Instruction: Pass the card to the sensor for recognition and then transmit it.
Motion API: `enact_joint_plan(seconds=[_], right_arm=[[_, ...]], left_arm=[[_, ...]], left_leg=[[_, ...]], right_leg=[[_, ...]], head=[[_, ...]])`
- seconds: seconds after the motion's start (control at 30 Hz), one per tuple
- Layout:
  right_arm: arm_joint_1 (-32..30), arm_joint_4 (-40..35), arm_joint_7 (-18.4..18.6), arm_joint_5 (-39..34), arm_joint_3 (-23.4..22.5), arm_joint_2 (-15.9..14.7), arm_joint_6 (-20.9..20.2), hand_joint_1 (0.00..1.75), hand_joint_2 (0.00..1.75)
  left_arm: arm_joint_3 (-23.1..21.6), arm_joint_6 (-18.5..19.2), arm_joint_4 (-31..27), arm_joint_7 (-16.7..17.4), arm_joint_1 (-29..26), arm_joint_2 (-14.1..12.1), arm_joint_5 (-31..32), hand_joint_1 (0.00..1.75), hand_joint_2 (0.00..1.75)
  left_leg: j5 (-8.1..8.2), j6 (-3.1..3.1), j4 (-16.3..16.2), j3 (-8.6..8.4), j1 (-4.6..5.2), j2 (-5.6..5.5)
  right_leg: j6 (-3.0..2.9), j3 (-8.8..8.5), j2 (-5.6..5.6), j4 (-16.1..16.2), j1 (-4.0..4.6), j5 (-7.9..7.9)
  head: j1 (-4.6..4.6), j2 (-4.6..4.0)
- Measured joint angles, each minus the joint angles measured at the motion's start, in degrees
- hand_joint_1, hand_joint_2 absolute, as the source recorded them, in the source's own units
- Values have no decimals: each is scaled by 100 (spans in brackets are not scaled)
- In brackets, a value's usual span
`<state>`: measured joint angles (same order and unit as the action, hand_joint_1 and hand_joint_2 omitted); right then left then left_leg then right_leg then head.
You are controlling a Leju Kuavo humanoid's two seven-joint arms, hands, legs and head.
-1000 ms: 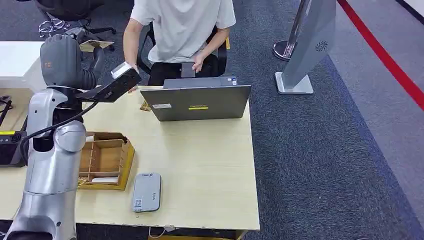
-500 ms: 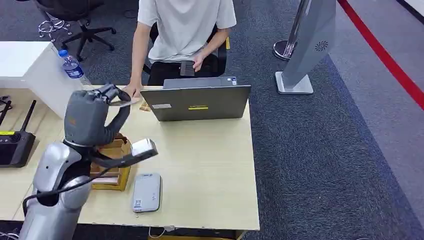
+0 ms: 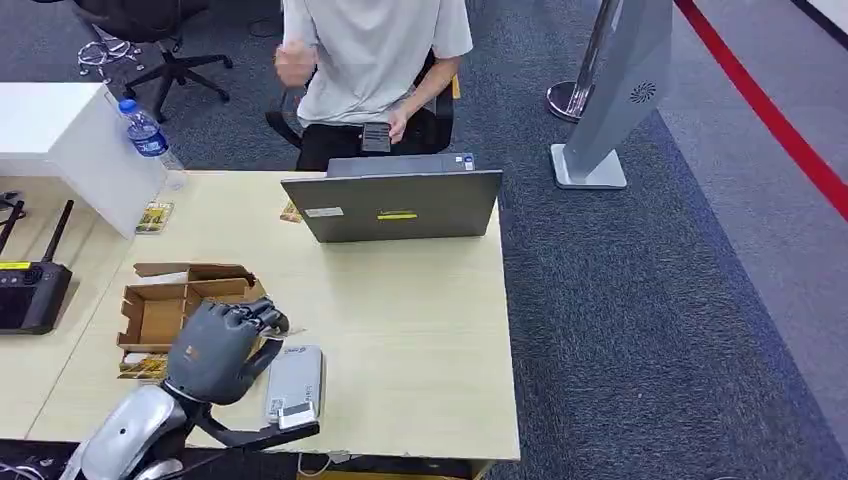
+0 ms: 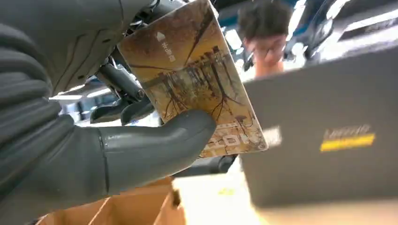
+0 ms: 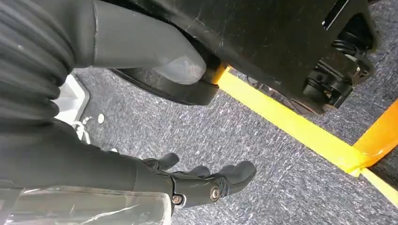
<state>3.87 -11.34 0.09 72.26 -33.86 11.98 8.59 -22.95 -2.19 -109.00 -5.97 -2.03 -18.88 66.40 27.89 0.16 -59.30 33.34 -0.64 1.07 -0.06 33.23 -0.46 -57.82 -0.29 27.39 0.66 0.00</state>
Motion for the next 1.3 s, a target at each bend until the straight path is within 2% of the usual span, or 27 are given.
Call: enact_joint_plan(seconds=[0.1, 0.47, 0.73, 1.07, 1.3], right_arm=[[1, 0, 24, -2, -7, 0, -2, 0, 175], [13, 0, 111, 41, -26, 0, -35, 0, 175], [17, 0, 146, 111, -26, 0, -42, 0, 175], [17, 0, 149, 164, -26, 0, -57, 0, 175], [32, 0, 127, 326, 15, 2, -59, 0, 175]], left_arm=[[0, 237, 0, 88, -167, -112, -88, 175, 175], [9, 1059, 166, 451, -579, -803, -55, 175, 175], [9, 1207, 354, 562, -586, -1067, 13, 175, 175], [7, 1299, 542, 610, -531, -1056, 155, 175, 175], [-266, 1172, 994, 473, -218, -629, 426, 175, 175]], left_leg=[[1, 0, 0, 1, 0, 1], [-1, -1, 3, 0, -2, -2], [-1, -1, 3, 0, -1, -2], [-1, -1, 3, -1, -1, -2], [-1, -1, 1, -1, 0, -4]], right_leg=[[0, 0, 2, 0, 0, 0], [0, -1, -5, -1, 2, 1], [0, -2, -5, 0, 1, 1], [0, 0, -5, 0, 1, 1], [0, -3, -6, 0, 0, 0]], head=[[2, 0], [2, 0], [4, 0], [2, 0], [2, 0]])
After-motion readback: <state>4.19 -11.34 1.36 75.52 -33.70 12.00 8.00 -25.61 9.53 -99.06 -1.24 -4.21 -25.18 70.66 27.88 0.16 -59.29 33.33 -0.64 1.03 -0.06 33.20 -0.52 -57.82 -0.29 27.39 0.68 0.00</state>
